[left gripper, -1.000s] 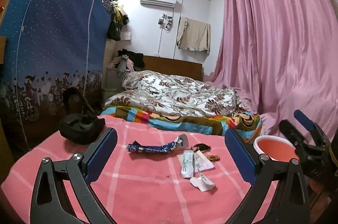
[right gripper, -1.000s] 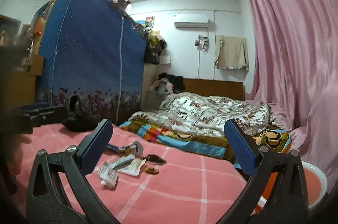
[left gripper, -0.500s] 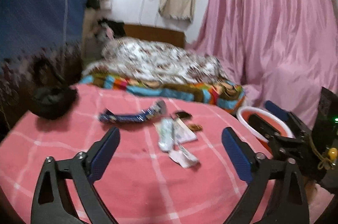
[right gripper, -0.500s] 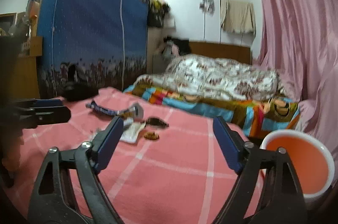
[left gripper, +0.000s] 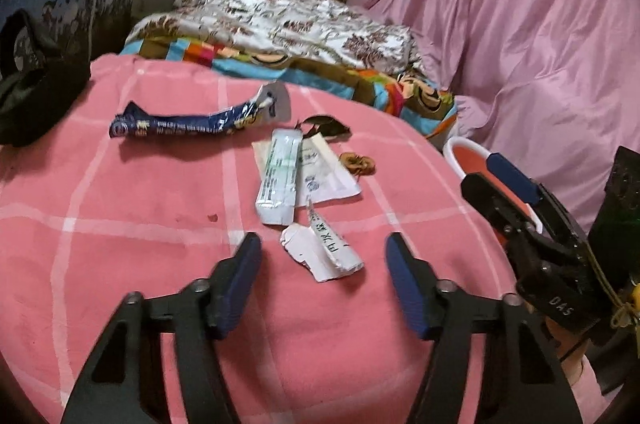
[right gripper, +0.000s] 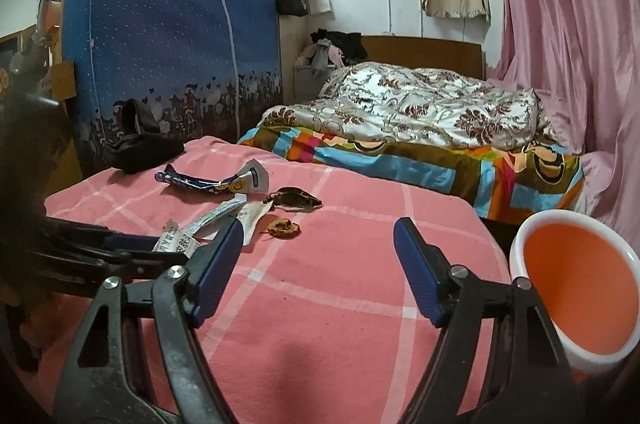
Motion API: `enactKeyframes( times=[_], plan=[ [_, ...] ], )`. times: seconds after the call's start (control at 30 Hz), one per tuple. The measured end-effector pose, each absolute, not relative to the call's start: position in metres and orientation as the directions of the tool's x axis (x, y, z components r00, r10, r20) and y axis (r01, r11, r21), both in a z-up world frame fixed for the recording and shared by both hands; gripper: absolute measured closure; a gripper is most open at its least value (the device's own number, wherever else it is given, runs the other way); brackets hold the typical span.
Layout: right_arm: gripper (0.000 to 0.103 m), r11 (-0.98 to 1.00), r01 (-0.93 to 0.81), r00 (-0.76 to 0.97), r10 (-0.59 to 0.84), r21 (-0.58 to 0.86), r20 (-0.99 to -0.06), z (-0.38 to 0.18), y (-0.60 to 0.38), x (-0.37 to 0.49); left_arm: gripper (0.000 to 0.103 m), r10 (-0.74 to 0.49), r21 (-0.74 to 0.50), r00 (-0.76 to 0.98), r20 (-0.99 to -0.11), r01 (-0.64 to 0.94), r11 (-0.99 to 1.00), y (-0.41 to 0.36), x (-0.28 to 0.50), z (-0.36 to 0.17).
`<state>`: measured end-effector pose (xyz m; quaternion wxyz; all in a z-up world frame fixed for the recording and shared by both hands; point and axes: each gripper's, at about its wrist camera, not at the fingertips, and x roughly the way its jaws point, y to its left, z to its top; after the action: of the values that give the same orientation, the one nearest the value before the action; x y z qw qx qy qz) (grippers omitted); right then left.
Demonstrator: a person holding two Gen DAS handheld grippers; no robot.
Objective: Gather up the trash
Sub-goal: 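Grasp the white paper wrapper with the left gripper while the right gripper grasps a walnut shell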
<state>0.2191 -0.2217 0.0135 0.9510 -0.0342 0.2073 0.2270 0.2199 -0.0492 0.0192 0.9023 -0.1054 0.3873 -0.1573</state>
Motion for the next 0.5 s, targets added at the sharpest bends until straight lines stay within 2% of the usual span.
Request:
enactKeyframes(
  times=[0.13,0.2,0.33,0.4,0.5],
  plan=[
    [0.021,0.901,-0.433,0.794,0.402,0.041,-0.455,0.010,-0.220,0.231,0.070,-0.365,-0.320,0.629,-0.687,0.189,0.928,-0.048,0.226,0.013],
    [0.025,0.897,-0.439,0.774,0.406,0.051,-0.486,0.008,-0.218,0.239,0.088,-0.378,-0.327,0.616,-0.691,0.200,0.924,-0.049,0.227,0.010],
    [0.039,0.883,-0.465,0.713,0.420,0.071,-0.562,-0.002,-0.210,0.261,0.096,-0.392,-0.340,0.608,-0.691,0.205,0.918,-0.047,0.227,0.010],
    [0.045,0.874,-0.480,0.676,0.426,0.079,-0.601,-0.008,-0.202,0.271,0.097,-0.395,-0.347,0.609,-0.688,0.203,0.916,-0.045,0.226,0.010],
    [0.048,0.861,-0.500,0.624,0.431,0.091,-0.651,-0.016,-0.191,0.286,0.097,-0.387,-0.349,0.621,-0.681,0.189,0.918,-0.042,0.225,0.012]
  ],
)
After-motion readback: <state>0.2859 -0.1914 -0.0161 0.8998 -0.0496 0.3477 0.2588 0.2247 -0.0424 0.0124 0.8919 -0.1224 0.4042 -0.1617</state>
